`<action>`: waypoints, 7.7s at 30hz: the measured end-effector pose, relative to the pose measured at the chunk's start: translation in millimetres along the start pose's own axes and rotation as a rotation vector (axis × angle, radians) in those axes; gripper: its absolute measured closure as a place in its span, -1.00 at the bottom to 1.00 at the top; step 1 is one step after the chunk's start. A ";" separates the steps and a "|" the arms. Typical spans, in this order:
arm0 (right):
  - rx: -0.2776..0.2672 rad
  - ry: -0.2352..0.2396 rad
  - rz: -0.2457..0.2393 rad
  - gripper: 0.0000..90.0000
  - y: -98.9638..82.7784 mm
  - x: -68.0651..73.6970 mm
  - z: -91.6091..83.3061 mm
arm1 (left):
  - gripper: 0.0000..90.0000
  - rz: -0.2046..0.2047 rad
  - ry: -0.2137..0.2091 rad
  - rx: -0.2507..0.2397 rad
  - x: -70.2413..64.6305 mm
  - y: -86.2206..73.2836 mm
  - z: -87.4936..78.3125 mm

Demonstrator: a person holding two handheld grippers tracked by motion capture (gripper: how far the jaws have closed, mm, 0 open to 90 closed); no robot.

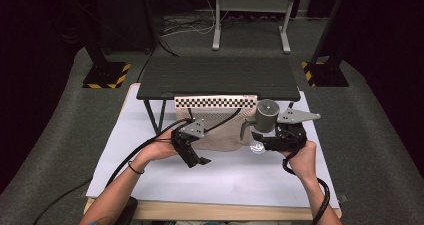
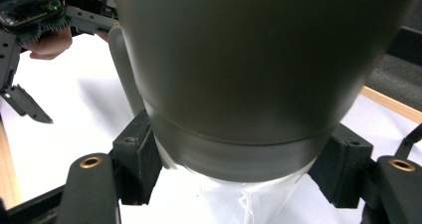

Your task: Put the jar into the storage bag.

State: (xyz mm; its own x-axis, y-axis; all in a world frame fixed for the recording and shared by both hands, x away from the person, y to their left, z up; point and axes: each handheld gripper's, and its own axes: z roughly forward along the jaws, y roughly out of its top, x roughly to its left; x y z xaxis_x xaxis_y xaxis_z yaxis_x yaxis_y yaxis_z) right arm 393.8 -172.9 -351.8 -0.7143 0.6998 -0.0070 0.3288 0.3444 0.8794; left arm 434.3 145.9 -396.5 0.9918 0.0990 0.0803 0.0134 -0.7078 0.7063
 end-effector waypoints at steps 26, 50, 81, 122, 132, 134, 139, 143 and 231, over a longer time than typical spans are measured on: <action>-0.019 0.039 -0.039 -0.33 32.9 9.5 16.0 | -1.00 0.002 0.004 0.002 -0.3 -0.2 0.2; -0.042 0.067 -0.057 -0.33 57.0 16.0 22.8 | -1.00 0.008 0.010 0.008 -0.2 -0.4 0.9; -0.069 0.104 -0.086 -0.33 91.1 28.4 34.4 | -1.00 0.014 0.010 0.007 -0.8 -0.3 1.1; -0.056 0.145 -0.075 -0.33 110.3 35.8 89.9 | -1.00 0.036 0.011 -0.006 -8.9 2.3 -5.2; -0.053 0.127 -0.076 -0.33 105.1 36.2 98.2 | -1.00 0.043 0.007 -0.011 -10.8 3.9 -8.2; -0.043 0.128 -0.075 -0.33 103.6 36.0 101.4 | -1.00 0.043 0.005 -0.011 -11.3 4.0 -9.3; -0.020 0.133 -0.071 -0.33 97.1 35.9 109.2 | -1.00 0.047 0.004 -0.011 -12.1 4.2 -10.6; 0.009 0.136 -0.068 -0.33 91.3 37.0 115.0 | -1.00 0.051 0.003 -0.014 -13.2 4.8 -12.1; 0.157 0.012 -0.142 -0.99 23.1 25.3 23.4 | -1.00 -0.054 0.181 0.007 -29.4 -52.1 -56.5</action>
State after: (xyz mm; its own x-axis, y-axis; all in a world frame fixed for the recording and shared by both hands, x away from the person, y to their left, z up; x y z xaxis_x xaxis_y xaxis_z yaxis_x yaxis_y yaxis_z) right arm 397.8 -132.6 -342.8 -0.7671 0.6304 -0.1187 0.3165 0.5329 0.7848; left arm 397.3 219.4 -395.9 0.9505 0.2611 0.1683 0.0676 -0.7026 0.7083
